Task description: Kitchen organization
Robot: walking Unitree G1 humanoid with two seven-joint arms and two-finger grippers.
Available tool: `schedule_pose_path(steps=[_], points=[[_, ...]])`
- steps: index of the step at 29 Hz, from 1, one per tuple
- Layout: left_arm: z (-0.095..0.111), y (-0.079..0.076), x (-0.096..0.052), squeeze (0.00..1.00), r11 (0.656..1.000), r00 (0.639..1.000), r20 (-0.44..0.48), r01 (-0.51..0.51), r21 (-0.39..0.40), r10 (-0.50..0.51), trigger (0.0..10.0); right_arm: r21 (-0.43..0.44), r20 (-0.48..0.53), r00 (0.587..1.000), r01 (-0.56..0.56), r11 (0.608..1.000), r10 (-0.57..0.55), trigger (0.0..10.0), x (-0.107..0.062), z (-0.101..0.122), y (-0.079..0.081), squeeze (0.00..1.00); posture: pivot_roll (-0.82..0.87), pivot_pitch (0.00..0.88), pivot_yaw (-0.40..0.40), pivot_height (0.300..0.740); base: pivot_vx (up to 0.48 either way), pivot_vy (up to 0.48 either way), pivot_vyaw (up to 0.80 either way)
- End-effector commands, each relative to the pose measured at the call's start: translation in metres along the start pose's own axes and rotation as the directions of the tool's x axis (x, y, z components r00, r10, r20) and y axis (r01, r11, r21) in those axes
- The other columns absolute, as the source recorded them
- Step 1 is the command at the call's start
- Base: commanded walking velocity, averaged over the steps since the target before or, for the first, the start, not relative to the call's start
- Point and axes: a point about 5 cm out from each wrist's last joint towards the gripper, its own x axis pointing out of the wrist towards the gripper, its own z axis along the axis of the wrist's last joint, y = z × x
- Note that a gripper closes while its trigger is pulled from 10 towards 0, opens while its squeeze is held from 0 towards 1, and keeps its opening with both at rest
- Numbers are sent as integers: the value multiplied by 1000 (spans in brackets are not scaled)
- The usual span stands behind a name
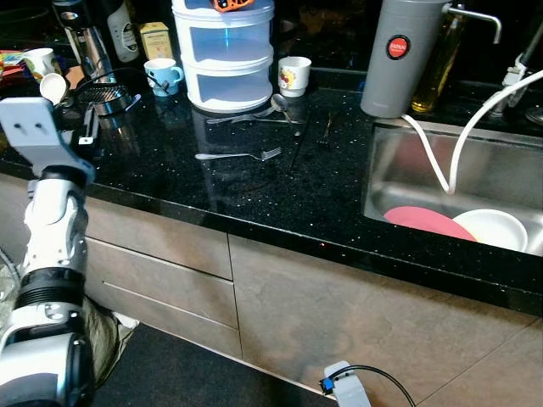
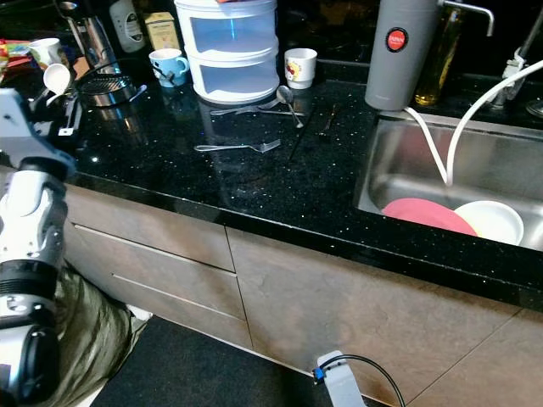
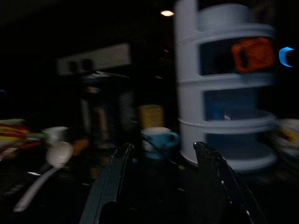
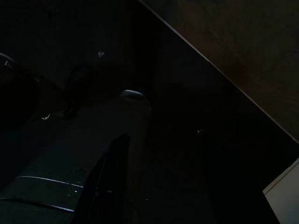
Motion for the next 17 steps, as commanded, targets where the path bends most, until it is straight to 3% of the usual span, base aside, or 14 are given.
schedule_pose_path(steps=[1, 10, 17], points=[[1, -7, 3, 0, 999, 999, -8, 33, -15, -33, 10000, 27, -16, 1000, -11, 1000, 11, 10000, 0, -5, 3, 0, -14, 0, 32, 740, 262, 0, -800], [5, -30, 6, 0, 990, 991, -15, 129, -54, -130, 10000, 16, -18, 1000, -8, 1000, 9, 10000, 0, -5, 2, 0, -20, 0, 33, 740, 273, 0, -795], [10, -41, 7, 0, 981, 983, -9, 185, -53, -186, 10000, 23, -10, 1000, -5, 1000, 5, 10000, 0, -4, 2, 0, -12, 0, 34, 740, 296, 0, 0]])
